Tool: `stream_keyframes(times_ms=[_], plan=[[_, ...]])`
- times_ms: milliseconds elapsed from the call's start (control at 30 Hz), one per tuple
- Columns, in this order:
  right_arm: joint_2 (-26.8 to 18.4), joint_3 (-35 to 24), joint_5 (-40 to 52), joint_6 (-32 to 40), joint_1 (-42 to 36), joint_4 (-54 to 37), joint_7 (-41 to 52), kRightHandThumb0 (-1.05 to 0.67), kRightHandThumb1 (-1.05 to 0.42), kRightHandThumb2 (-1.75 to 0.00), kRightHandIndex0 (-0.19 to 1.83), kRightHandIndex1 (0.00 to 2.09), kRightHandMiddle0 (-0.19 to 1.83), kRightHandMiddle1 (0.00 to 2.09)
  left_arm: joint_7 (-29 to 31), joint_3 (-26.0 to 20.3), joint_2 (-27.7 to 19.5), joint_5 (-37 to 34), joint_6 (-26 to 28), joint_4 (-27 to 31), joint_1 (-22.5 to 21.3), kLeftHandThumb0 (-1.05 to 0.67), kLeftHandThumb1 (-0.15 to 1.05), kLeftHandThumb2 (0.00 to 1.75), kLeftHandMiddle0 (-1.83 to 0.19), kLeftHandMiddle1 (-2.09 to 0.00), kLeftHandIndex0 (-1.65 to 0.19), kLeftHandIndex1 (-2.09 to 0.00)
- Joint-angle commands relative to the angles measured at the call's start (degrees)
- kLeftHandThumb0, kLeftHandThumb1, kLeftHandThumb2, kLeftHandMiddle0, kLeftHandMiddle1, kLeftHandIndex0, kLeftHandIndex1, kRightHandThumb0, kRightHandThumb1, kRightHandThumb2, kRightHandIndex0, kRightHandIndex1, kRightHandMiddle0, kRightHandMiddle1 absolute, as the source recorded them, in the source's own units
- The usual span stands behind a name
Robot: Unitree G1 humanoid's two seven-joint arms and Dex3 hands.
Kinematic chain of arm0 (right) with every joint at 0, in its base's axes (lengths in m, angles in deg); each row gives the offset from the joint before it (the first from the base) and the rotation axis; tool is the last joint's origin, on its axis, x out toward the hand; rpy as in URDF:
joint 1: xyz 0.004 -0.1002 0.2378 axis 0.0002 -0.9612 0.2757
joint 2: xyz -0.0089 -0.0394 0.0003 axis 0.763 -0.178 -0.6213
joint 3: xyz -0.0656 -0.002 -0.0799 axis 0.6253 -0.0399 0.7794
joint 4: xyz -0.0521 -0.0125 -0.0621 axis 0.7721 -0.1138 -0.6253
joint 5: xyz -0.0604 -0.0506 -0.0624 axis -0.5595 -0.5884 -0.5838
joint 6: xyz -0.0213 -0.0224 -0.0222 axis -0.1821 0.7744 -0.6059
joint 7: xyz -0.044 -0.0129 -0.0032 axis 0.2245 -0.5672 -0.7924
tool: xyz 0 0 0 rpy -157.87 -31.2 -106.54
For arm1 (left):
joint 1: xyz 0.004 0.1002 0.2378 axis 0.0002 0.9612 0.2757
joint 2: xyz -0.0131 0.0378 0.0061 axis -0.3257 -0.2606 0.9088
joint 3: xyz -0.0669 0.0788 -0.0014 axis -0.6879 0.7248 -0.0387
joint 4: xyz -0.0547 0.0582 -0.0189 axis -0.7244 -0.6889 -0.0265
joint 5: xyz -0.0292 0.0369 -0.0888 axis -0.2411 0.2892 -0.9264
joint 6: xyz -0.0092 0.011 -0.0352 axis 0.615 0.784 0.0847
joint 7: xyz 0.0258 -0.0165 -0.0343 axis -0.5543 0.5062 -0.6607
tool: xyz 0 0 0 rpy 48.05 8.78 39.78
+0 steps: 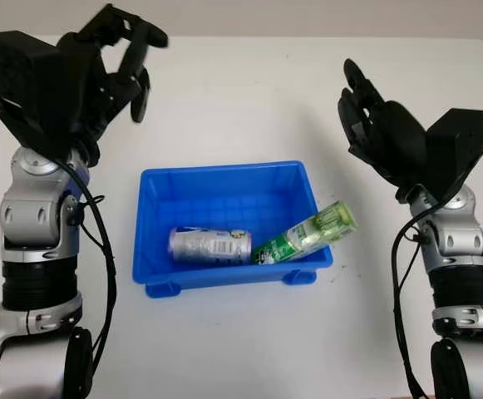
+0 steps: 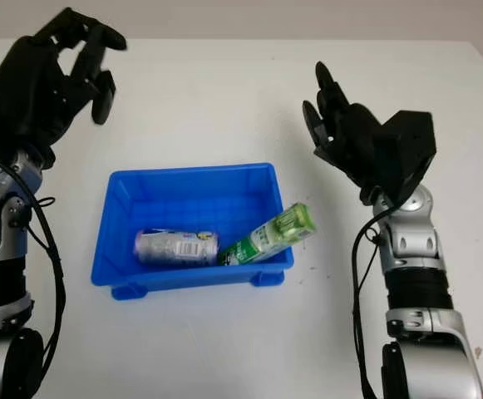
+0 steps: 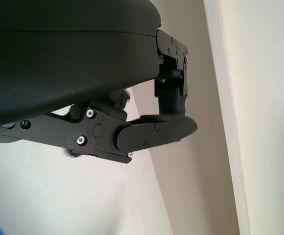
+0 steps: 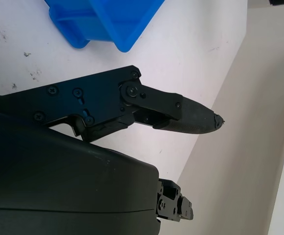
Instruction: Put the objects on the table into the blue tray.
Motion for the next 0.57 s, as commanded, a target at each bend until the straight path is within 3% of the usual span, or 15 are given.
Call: stream_keyframes(times_ms=[0, 100, 133, 200, 233, 300, 533], plan=[[-0.3, 0.0, 0.3, -0.8, 0.6, 0.0, 0.5, -0.66, -1.05, -0.64, -0.19, 0.00, -0.19, 0.00, -1.7, -0.6, -0.8, 1.2, -3.6, -5.0, -1.5, -0.43, 1.05, 0.45, 0.15, -2.04, 0.19, -2.01], [-0.1, -0.1, 0.2, -1.6, 0.7, 0.2, 0.5, -0.65, -1.05, -0.65, -0.19, 0.00, -0.19, 0.00, -2.8, -1.3, -2.0, 1.6, -5.8, -10.5, -1.6, -0.49, 1.05, 0.49, 0.07, -1.03, 0.18, -1.12], [0.0, -0.1, 0.2, -1.7, 0.7, 0.3, 0.4, -0.66, -1.05, -0.65, -0.19, 0.00, -0.19, 0.00, -2.6, -1.5, -2.4, 1.5, -6.1, -11.5, -1.3, -0.53, 1.05, 0.51, 0.01, -0.57, 0.16, -0.78], [0.4, -0.3, 0.6, -1.8, 0.7, 0.4, 0.3, -0.67, -1.05, -0.65, -0.19, 0.00, -0.19, 0.00, -1.3, -1.8, -3.5, 1.1, -6.7, -13.2, -0.7, -0.56, 1.05, 0.54, 0.02, -0.19, 0.16, -0.43], [0.5, -0.4, 0.7, -2.0, 0.7, 0.6, 0.1, -0.68, -1.05, -0.65, -0.19, 0.00, -0.19, 0.00, -0.1, -1.8, -4.0, 0.6, -6.8, -13.7, -0.2, -0.58, 1.05, 0.58, 0.12, -0.09, 0.18, -0.21], [0.9, -0.8, 1.0, -2.5, 0.7, 1.1, -0.2, -0.69, -1.05, -0.64, -0.19, 0.00, -0.19, 0.00, 3.0, -1.9, -4.9, -0.7, -7.5, -14.2, 1.2, -0.60, 1.05, 0.63, 0.17, -0.02, 0.19, -0.06], [1.4, -1.0, 1.7, -2.8, 0.9, 2.3, -1.3, -0.73, -1.05, -0.64, -0.19, 0.00, -0.19, 0.00, 7.4, -1.1, -5.2, -2.7, -5.6, -9.3, 6.7, -0.66, 1.05, 0.71, 0.19, 0.00, 0.19, 0.00]])
